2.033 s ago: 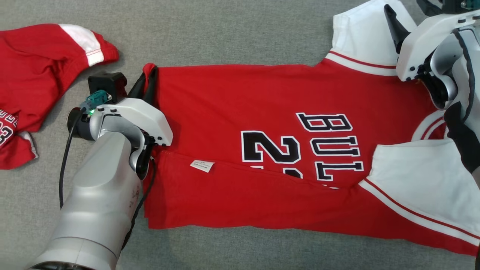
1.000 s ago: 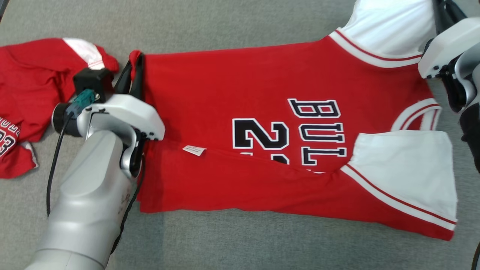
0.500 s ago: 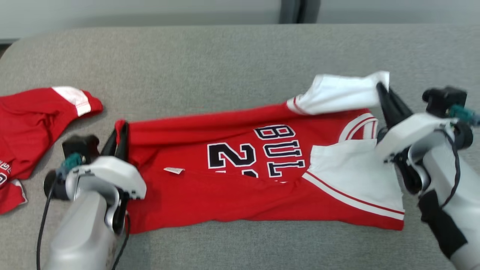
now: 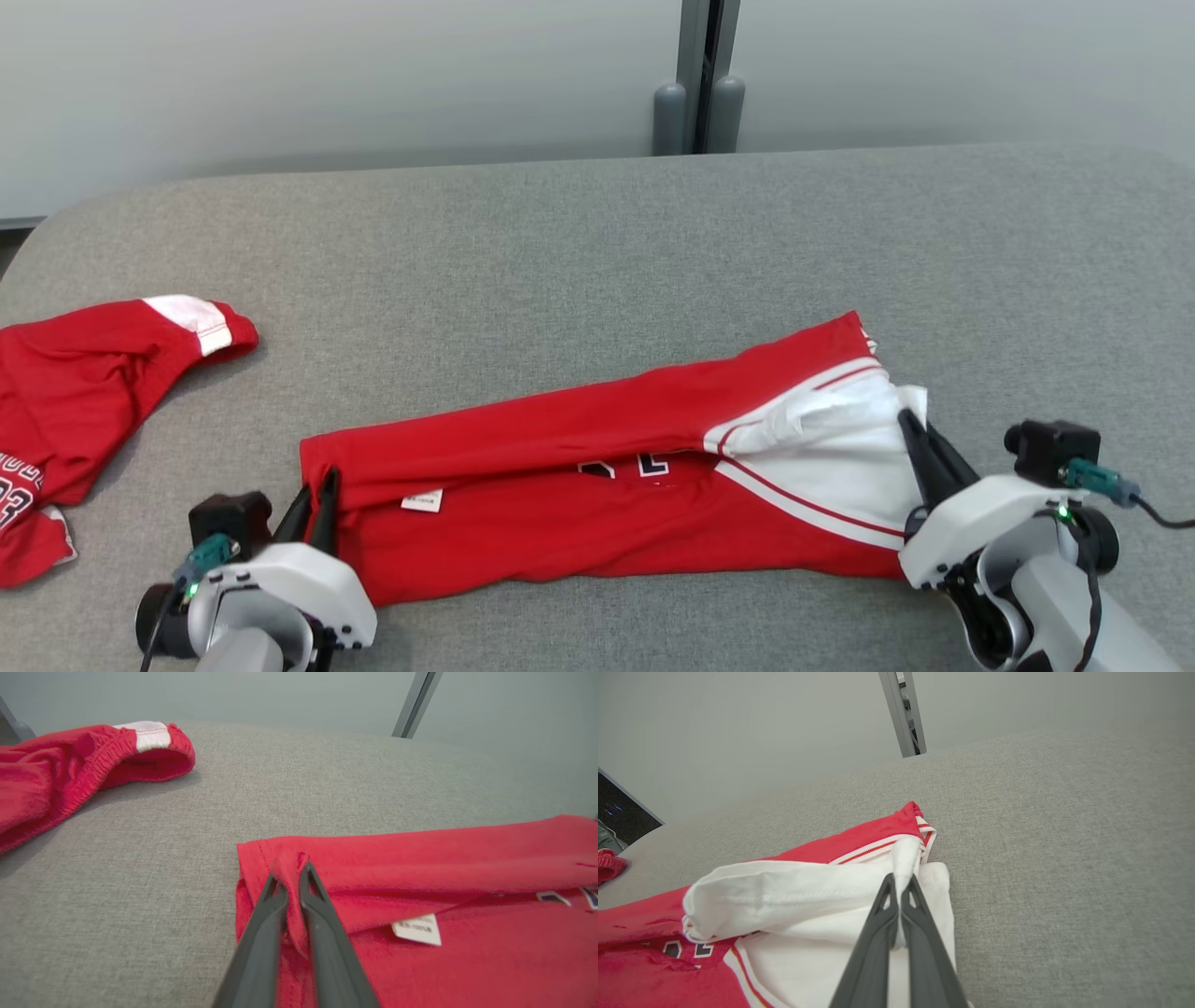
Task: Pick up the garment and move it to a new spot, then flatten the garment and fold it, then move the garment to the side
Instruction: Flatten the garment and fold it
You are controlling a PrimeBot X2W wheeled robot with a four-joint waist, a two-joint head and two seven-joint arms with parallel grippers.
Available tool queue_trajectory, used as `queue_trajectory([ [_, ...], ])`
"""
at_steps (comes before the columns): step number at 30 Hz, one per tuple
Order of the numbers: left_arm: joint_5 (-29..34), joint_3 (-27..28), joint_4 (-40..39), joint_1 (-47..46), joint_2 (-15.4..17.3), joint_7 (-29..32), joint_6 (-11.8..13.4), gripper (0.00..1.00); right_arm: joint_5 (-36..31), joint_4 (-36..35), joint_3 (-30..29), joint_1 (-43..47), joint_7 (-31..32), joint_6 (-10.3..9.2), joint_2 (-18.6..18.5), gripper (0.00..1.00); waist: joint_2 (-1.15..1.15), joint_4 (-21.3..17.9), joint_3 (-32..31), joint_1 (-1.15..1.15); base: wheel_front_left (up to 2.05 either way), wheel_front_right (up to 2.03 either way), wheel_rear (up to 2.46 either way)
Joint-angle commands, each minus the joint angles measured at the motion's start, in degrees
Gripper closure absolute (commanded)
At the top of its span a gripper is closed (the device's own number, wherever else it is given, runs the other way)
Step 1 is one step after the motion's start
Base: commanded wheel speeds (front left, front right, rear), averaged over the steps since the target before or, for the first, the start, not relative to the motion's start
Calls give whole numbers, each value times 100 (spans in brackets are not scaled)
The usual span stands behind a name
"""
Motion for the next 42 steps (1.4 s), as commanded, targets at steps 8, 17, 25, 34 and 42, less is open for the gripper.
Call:
queue_trajectory([
  [8, 268, 395, -315, 509, -85, -9, 204, 0, -119, 171, -526, 271, -27, 0, 148, 0, 0, -14, -166, 0, 0, 0, 0],
  [17, 566, 853, -1062, 1045, -265, -9, 321, 0, -630, -20, -1055, 323, -28, 0, 299, 0, 0, 112, -129, 0, 0, 0, 0],
  [25, 735, 827, -1127, 1012, -333, -9, 215, 0, -1063, 764, -1190, 22, 8, 0, 342, 0, 0, 328, 41, 0, 0, 0, 0],
  [34, 673, 763, -1117, 797, -353, -9, 177, 0, -815, 1279, -722, -167, 506, 15, 705, 0, 0, 535, 305, 0, 0, 0, 0],
  [42, 509, 586, -1090, 750, -354, -9, 249, 0, -510, 1326, -246, -217, 467, -3, 500, 100, 0, 570, 401, 0, 0, 0, 0],
])
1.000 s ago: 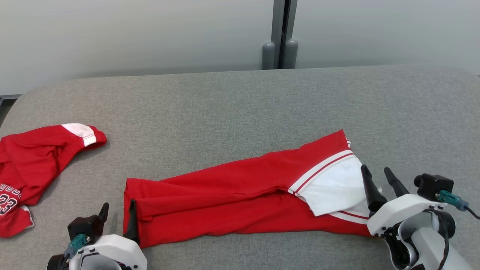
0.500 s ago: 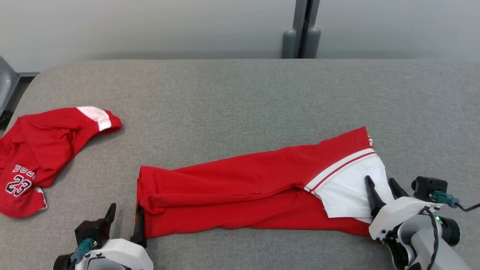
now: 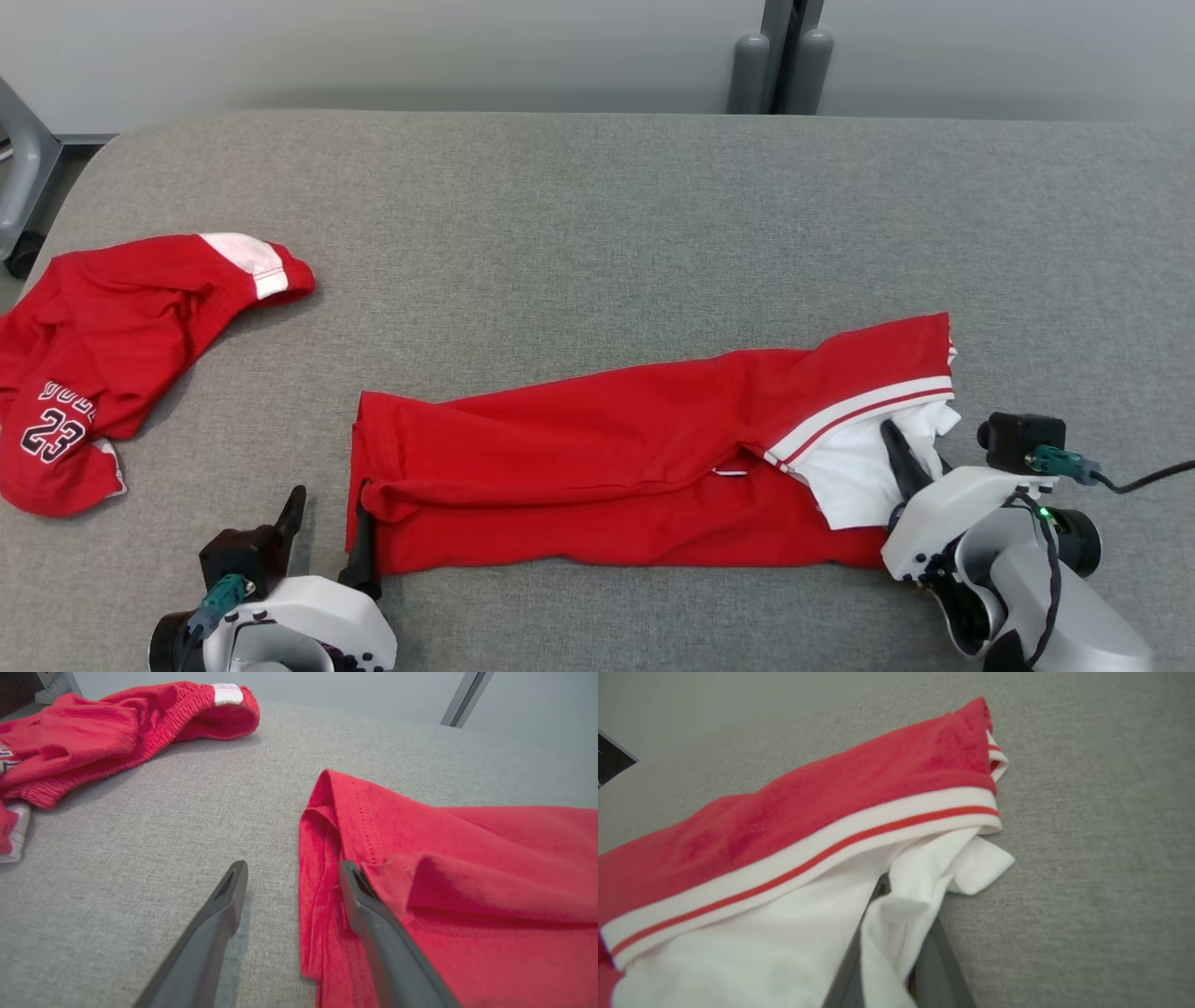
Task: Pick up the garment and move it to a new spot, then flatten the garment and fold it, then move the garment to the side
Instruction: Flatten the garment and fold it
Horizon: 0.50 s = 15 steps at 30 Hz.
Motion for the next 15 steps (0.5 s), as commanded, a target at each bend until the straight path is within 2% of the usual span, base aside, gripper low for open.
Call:
queue_trajectory([
  [1, -40, -17, 9, -74, 21, -9, 26, 0, 32, 199, 20, 140, 19, -11, -29, 100, 0, 2, 6, 0, 0, 0, 0],
  [10, -118, -141, 15, -58, 21, -9, 55, 0, -101, 457, -658, -190, -386, -19, -568, 100, 0, -223, -68, 0, 0, 0, 0],
  [13, -140, -207, 24, -65, 21, -9, 48, 0, -223, 250, -1032, -213, -395, -17, -758, 100, 0, -333, -87, 0, 0, 0, 0],
  [15, -162, -261, 20, -79, 20, -9, 60, 0, -365, 13, -1213, -139, -394, -6, -748, 100, 0, -398, -100, 0, 0, 0, 0],
])
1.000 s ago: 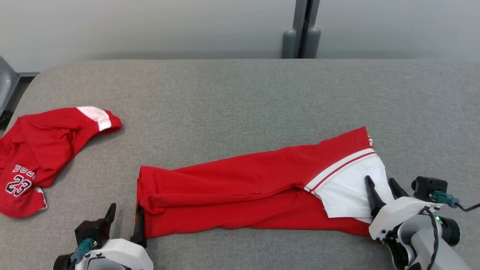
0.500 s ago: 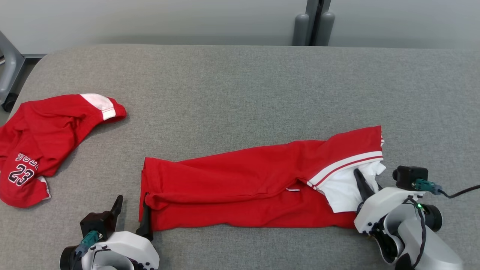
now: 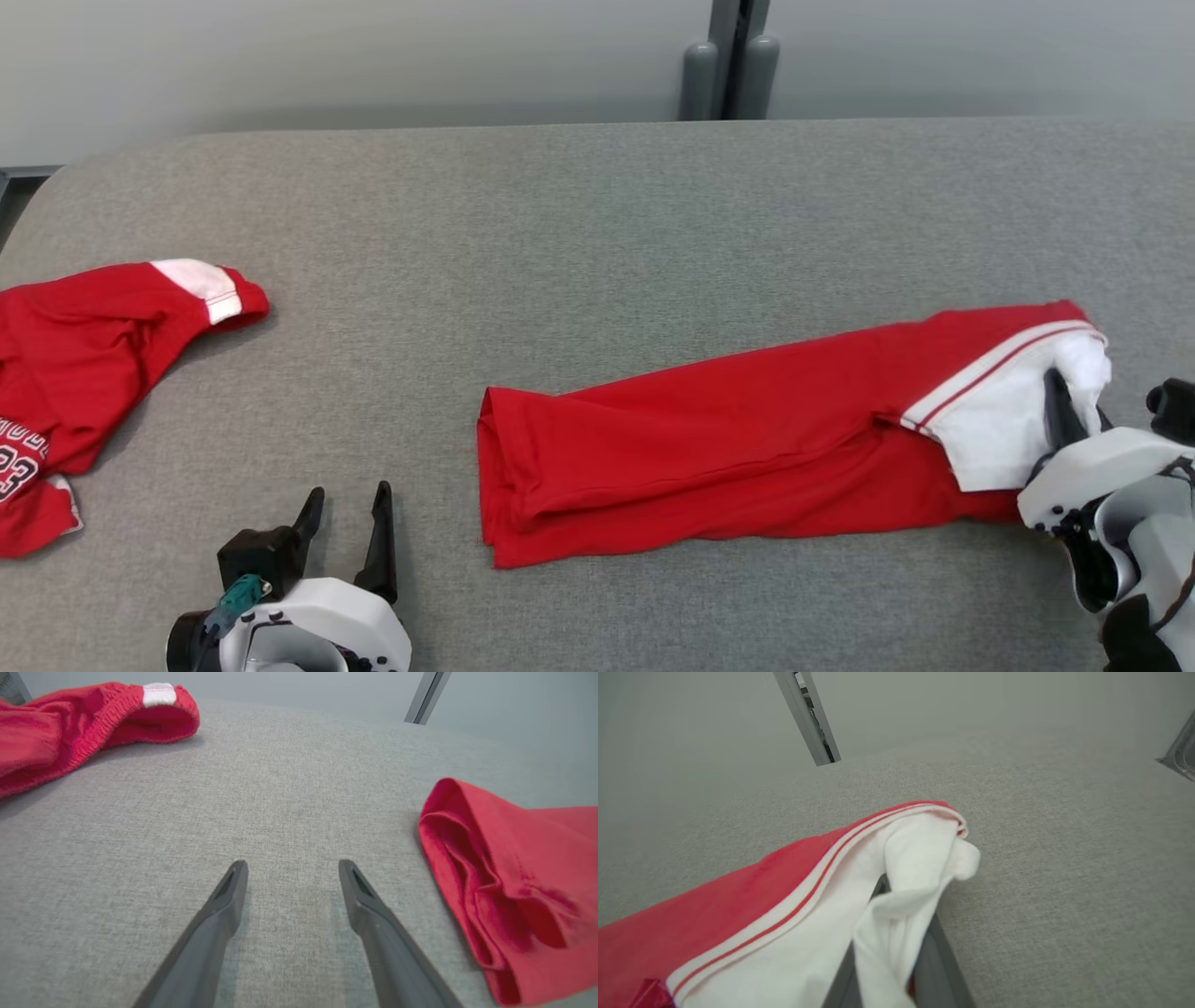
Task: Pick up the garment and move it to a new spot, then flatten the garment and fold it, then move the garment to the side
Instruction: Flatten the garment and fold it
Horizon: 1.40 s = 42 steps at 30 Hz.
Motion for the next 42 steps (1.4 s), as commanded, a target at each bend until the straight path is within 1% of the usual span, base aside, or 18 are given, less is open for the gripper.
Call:
queue_trajectory([
  [1, -44, -35, 9, -71, 26, -9, 41, 0, -183, -290, -128, 73, -40, -5, 13, 100, 0, -97, -28, 0, 0, 0, 0],
  [4, -81, -75, 12, -90, 23, -9, 38, 0, -320, -707, -83, 225, -38, -5, 176, 100, 0, -161, -50, 0, 0, 0, 0],
  [5, -97, -98, 22, -89, 24, -9, 37, 0, -353, -1003, 55, 298, -35, -4, 296, 100, 0, -187, -72, 0, 0, 0, 0],
  [6, -97, -98, 22, -89, 24, -9, 37, 0, -353, -1003, 55, 298, -35, -4, 296, 100, 0, -187, -72, 0, 0, 0, 0],
  [7, -97, -112, 23, -88, 24, -9, 38, 0, -380, -1150, 195, 350, -36, -4, 366, 100, 0, -191, -85, 0, 0, 0, 0],
  [9, -104, -158, 32, -83, 25, -9, 43, 0, -315, -1425, 491, 440, -36, -4, 495, 100, 0, -177, -118, 0, 0, 0, 0],
  [12, -132, -250, 44, -69, 24, -9, 13, 0, -141, -1829, 1110, 560, 25, -4, 638, 100, 0, -93, -167, 0, 0, 0, 0],
  [16, -96, -404, 63, -38, 22, -9, 2, 0, 161, -2318, 1937, 646, 304, -4, 733, 100, 0, 120, -210, 0, 0, 0, 0],
  [18, -114, -498, 85, -16, 23, -9, 7, 0, 312, -2468, 2261, 652, 429, -4, 770, 100, 0, 253, -229, 0, 0, 0, 0],
  [23, -214, -745, 77, 41, 25, -9, 56, 0, 570, -2471, 2755, 482, 559, -4, 894, 100, 0, 630, -278, 0, 0, 0, 0],
  [27, -292, -917, 86, 39, 21, -9, 80, 0, 644, -2202, 2979, 330, 526, -4, 980, 100, 0, 911, -287, 0, 0, 0, 0],
  [30, -334, -1006, 98, 44, 22, -9, 121, 0, 763, -1931, 3120, 227, 486, -4, 1044, 99, 0, 1045, -291, 0, 0, 0, 0],
  [31, -347, -1015, 99, 52, 25, -9, 126, 0, 860, -1886, 3108, 187, 410, -4, 1059, 52, 0, 1067, -291, 0, 0, 0, 0],
  [32, -365, -1032, 94, 59, 23, -9, 136, 0, 896, -1829, 3075, 116, 337, -4, 1063, 0, 0, 1081, -292, 0, 0, 0, 0],
  [37, -383, -971, 48, 56, 22, -9, 212, 0, 879, -1634, 2952, -46, 39, -4, 1069, 0, 0, 987, -296, 0, 0, 0, 0],
  [40, -319, -900, -29, 29, 23, -9, 226, 0, 653, -1532, 2621, -115, -26, -4, 1035, 0, 0, 845, -294, 0, 0, 0, 0],
  [42, -275, -828, -58, 18, 24, -9, 225, 0, 416, -1590, 2261, -95, -38, -4, 971, 0, 0, 731, -293, 0, 0, 0, 0],
])
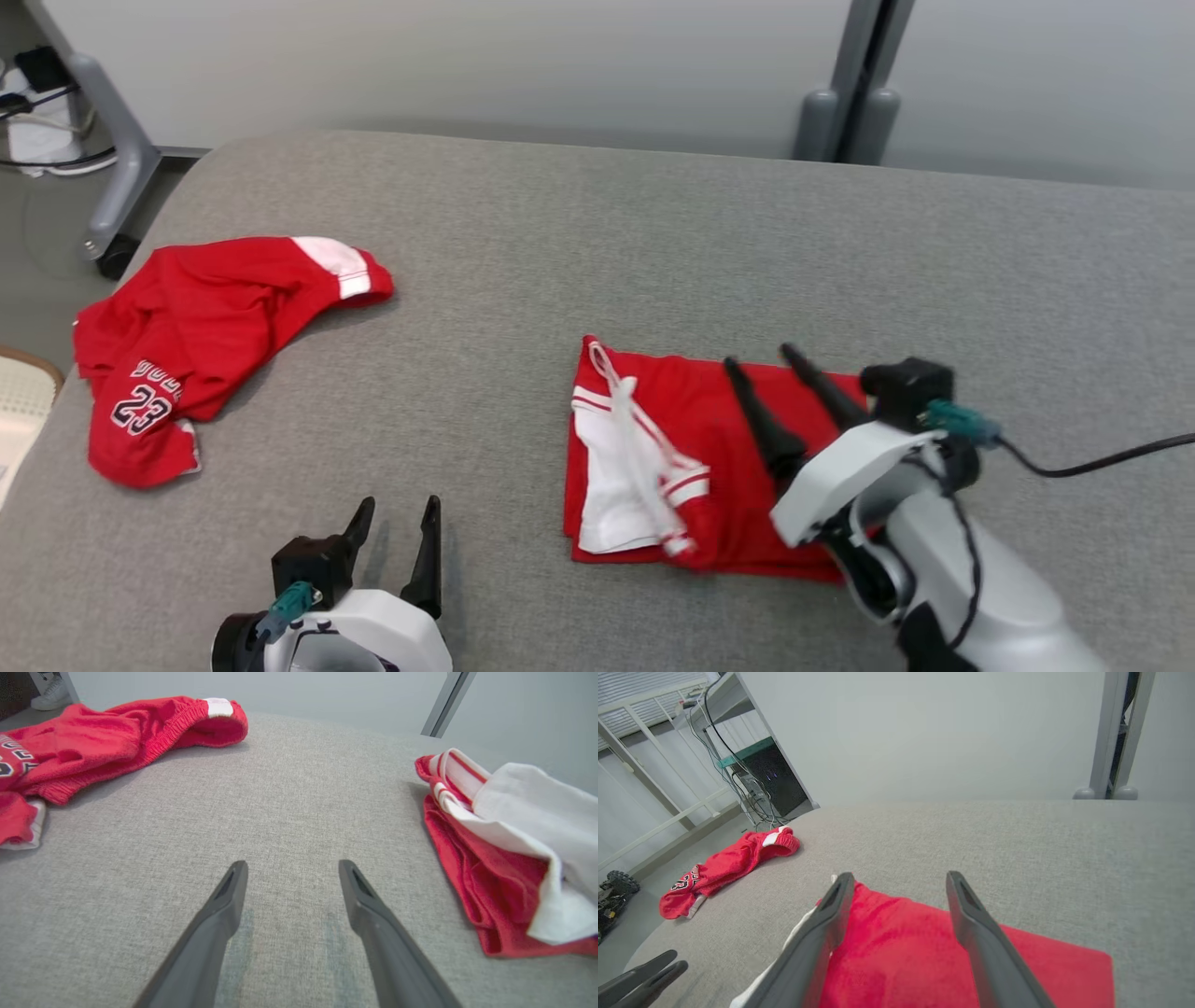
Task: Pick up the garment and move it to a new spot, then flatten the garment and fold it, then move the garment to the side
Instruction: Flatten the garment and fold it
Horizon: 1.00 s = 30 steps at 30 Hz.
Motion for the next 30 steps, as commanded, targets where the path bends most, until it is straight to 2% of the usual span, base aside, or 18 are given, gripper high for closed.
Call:
queue_trajectory([
  [1, 75, 58, -32, -42, 23, -9, 7, 0, -198, -109, -286, 75, -40, 0, -85, 0, 0, -149, -5, 0, 0, 0, 0],
  [7, 184, 275, -128, -62, 26, -10, 4, 0, -1019, -526, -1464, 577, -40, 0, -144, 0, 0, -471, -32, 0, 0, 0, 0],
  [14, 302, 519, -193, 39, 26, -9, -9, 0, -1656, -803, -2257, 1130, -40, 0, -77, 0, 0, -696, -101, 0, 0, 0, 0],
  [22, 447, 745, -246, 265, 27, -9, -68, 0, -2066, -887, -2789, 1608, -41, 0, -6, 0, 0, -876, -262, 0, 0, 0, 0],
  [30, 588, 908, -314, 577, 25, -9, -79, 0, -2389, -1003, -3005, 2074, -41, 0, 26, 0, 0, -943, -607, 0, 0, 0, 0],
])
